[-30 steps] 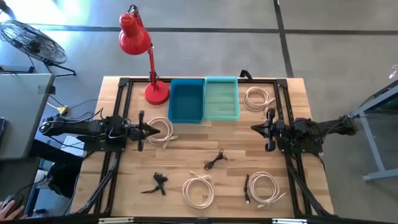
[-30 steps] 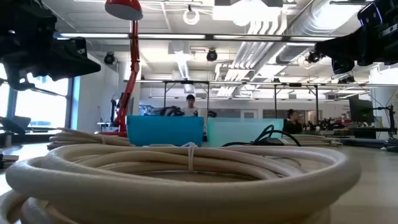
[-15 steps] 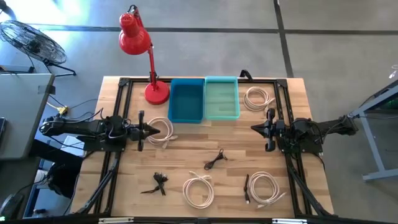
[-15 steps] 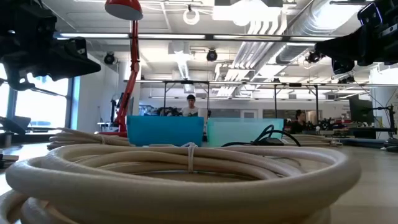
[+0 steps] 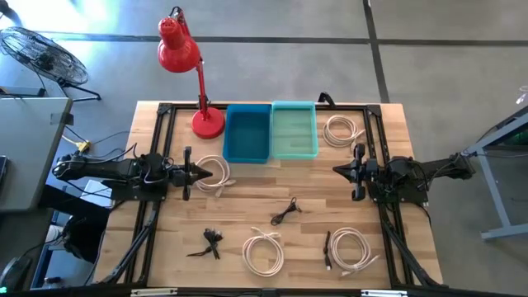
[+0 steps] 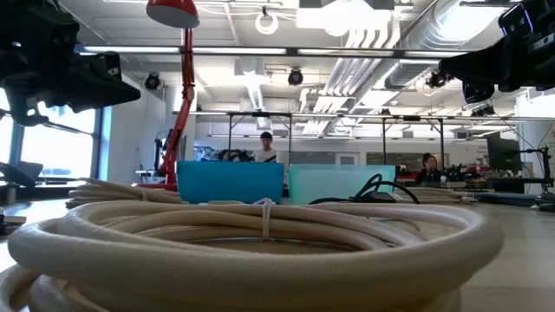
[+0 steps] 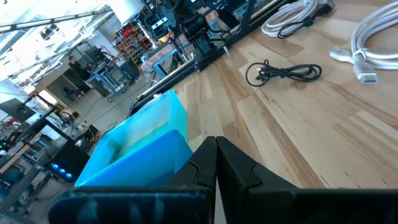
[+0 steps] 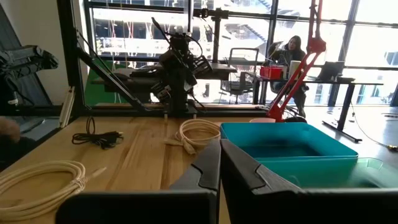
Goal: Pick & Place USB Port
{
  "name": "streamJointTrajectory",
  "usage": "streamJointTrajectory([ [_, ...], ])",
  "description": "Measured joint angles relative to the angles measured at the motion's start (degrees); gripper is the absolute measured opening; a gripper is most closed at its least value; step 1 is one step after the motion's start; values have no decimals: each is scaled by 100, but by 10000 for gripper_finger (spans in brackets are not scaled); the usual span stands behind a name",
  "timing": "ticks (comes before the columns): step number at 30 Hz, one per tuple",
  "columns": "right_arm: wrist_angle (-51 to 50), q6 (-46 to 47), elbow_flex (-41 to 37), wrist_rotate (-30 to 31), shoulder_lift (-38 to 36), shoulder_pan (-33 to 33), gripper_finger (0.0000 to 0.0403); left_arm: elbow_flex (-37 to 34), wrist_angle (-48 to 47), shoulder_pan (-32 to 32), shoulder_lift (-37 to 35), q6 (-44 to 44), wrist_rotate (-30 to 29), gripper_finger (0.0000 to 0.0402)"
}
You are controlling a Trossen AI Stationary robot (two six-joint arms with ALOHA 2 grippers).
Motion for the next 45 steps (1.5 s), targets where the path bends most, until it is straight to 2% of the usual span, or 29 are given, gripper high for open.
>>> streamJointTrajectory([
  [26,2,0,-1,0,-1,0,0,0,1,-1,0,6,-2,2],
  [33,2,0,-1,0,1,0,0,0,48,0,-1,1156,-37,2],
  [45,261,-161,1,-42,1,0,0,0,71,-1,0,1199,-16,2],
])
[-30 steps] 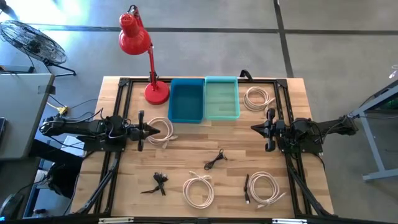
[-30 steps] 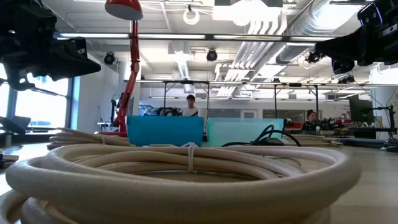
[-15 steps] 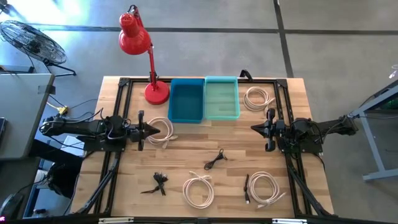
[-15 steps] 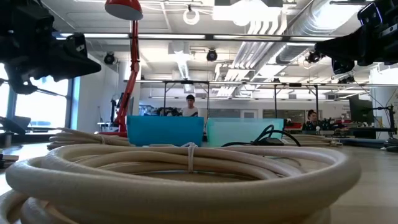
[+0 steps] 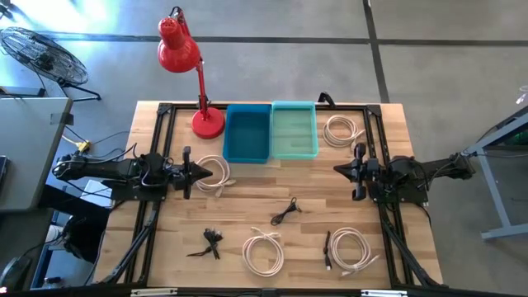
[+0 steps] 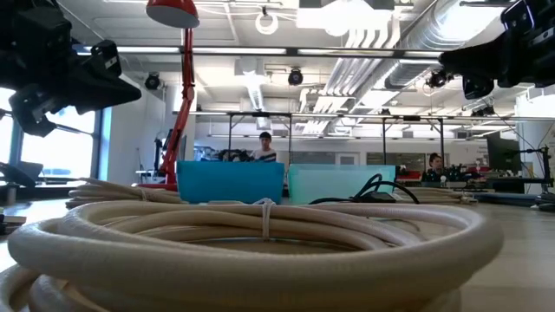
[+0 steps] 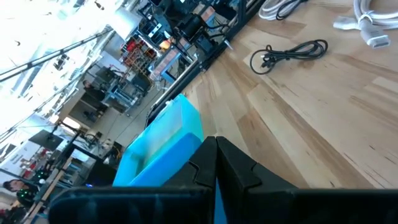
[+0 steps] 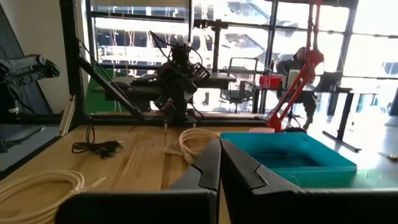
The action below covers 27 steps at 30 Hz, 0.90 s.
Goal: Pick & Place USB Port
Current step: Put the black USB cable into the blue bin
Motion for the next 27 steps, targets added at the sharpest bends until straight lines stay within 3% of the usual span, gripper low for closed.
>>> streamJointTrajectory([
  [8,46,-254,-2,362,0,0,0,0,200,0,-1,-22,159,2],
  [14,8,-1039,98,834,66,0,0,0,201,0,-2,-15,322,2],
  [17,75,-1181,373,1257,181,-2,0,0,192,0,-1,-22,325,2],
  [22,-143,-1241,875,1295,576,-3,0,0,195,0,-2,-302,344,2],
  [27,-1228,-891,1679,1996,1396,0,3,0,188,-2,-2,-180,51,2],
])
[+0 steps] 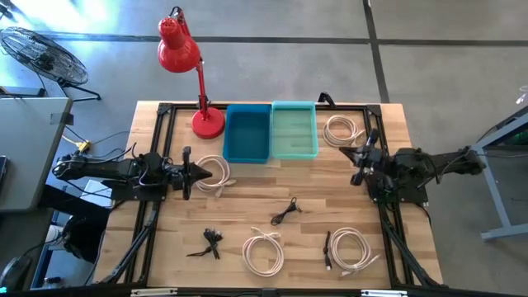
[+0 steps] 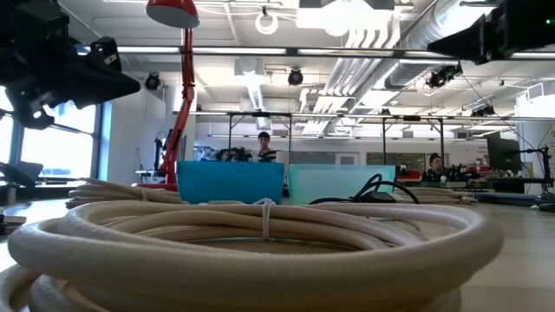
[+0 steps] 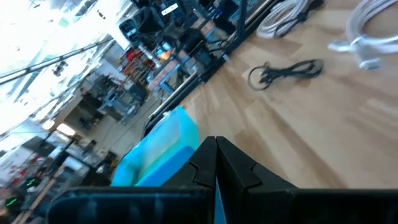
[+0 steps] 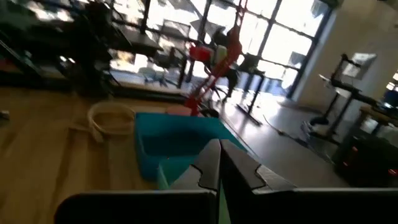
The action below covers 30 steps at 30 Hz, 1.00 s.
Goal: Pick & Place USB Port
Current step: Put the black USB cable into the blue bin
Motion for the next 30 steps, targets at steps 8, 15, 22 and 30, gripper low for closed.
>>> streamJointTrajectory([
  [8,-1351,822,1281,1485,1743,-47,71,0,-35,2,1,-12,-332,2],
  [15,-3295,3031,2153,1620,2817,-459,144,0,-59,2,0,-12,-336,2],
  [22,-5129,5254,2629,742,3685,-1284,169,0,-181,2,2,36,-336,2],
  [30,-6691,6473,2812,-674,4447,-1925,169,0,-190,2,2,218,-332,2],
])
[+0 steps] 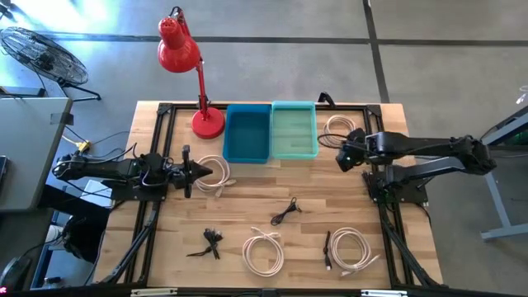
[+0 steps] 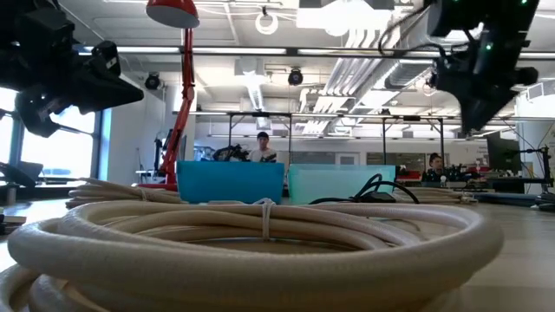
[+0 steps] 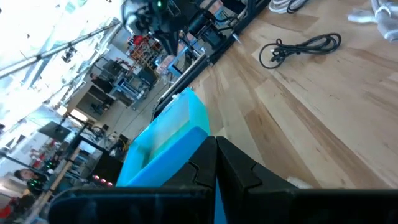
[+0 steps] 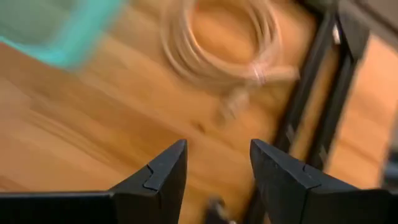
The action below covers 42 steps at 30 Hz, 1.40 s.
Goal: Pick & Place USB Port
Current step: Put the black USB cable into the blue bin
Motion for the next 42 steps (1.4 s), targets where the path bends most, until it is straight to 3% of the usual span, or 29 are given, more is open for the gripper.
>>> streamJointTrajectory([
  [5,-729,442,-23,-727,307,-243,169,0,-6,0,0,127,2,2],
  [10,-760,414,-23,-1295,544,-299,169,0,-8,0,0,378,0,2],
  [19,-761,402,-23,-1732,1150,-424,169,0,51,0,0,853,-27,2],
  [42,-376,-114,-23,-2372,3266,-1024,169,0,-6,0,0,842,88,2],
])
